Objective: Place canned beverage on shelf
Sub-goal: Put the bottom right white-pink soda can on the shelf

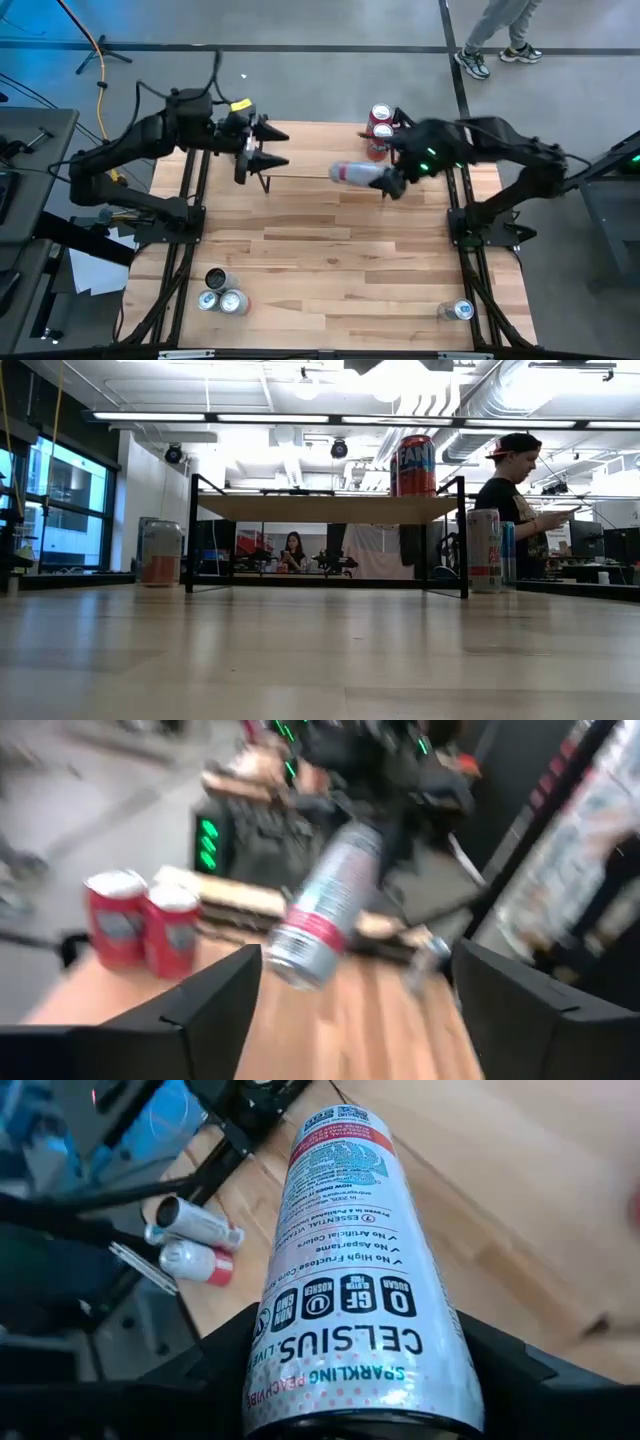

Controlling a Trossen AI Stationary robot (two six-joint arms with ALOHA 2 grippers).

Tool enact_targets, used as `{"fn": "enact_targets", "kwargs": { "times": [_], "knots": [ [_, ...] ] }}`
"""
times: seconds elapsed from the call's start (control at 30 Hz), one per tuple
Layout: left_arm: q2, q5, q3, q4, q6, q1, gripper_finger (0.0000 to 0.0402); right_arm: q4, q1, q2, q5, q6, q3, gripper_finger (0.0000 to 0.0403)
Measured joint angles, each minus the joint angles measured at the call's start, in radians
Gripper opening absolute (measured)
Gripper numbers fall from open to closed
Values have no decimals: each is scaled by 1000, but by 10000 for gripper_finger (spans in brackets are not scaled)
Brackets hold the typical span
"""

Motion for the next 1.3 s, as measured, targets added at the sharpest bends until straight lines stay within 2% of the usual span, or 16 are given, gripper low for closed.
{"fn": "enact_targets", "kwargs": {
  "times": [0.2,0.43,0.63,0.8,1.07,1.3],
  "knots": [
    [115,74,165,-242,11,0,330,-96,-102,231,-132,-306,250,239],
    [237,84,179,-352,99,-20,335,-212,-138,433,-180,-540,441,239],
    [324,17,179,-361,156,-29,335,-216,-134,461,-207,-615,400,239],
    [364,21,179,-364,193,-30,335,-180,-133,462,-209,-639,402,239],
    [368,26,179,-364,219,-30,335,-143,-133,462,-209,-667,408,239],
    [374,34,158,-386,219,-30,335,-30,-115,462,-220,-727,408,239]
  ]
}}
